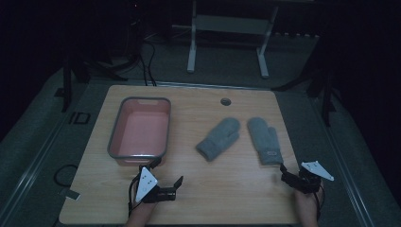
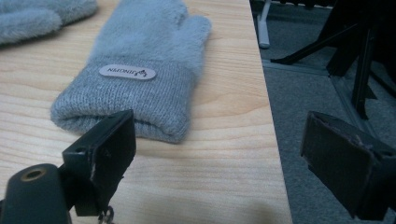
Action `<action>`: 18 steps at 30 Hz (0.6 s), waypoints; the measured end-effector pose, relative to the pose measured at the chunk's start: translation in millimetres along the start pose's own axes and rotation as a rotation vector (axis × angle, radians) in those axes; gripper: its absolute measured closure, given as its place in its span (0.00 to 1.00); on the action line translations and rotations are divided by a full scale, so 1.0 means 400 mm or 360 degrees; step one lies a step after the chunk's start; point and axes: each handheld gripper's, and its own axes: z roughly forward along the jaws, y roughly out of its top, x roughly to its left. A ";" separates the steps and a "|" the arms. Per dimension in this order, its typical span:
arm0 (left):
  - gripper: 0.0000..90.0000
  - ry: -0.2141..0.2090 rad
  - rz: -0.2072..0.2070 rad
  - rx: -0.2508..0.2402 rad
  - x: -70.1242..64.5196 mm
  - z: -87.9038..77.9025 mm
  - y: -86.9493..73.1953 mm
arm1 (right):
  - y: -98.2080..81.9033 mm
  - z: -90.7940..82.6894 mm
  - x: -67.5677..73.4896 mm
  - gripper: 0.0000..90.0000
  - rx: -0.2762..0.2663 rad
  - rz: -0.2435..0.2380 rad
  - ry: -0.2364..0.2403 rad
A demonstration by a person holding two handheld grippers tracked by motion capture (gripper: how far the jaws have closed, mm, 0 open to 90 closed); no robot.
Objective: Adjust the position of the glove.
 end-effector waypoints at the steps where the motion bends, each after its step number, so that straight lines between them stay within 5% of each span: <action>1: 0.01 -0.0007 0.0000 0.0004 0.001 -0.002 0.000 | 0.000 0.000 0.000 0.12 0.0000 0.0000 0.0000; 9: 0.01 -0.0014 -0.0020 0.0018 0.007 -0.022 -0.003 | 0.024 -0.009 -0.004 0.12 0.0035 0.0025 0.0056; 18: 0.01 -0.0006 0.0018 0.0021 0.002 -0.019 -0.006 | 0.137 -0.010 0.016 0.12 0.0092 -0.0089 0.0180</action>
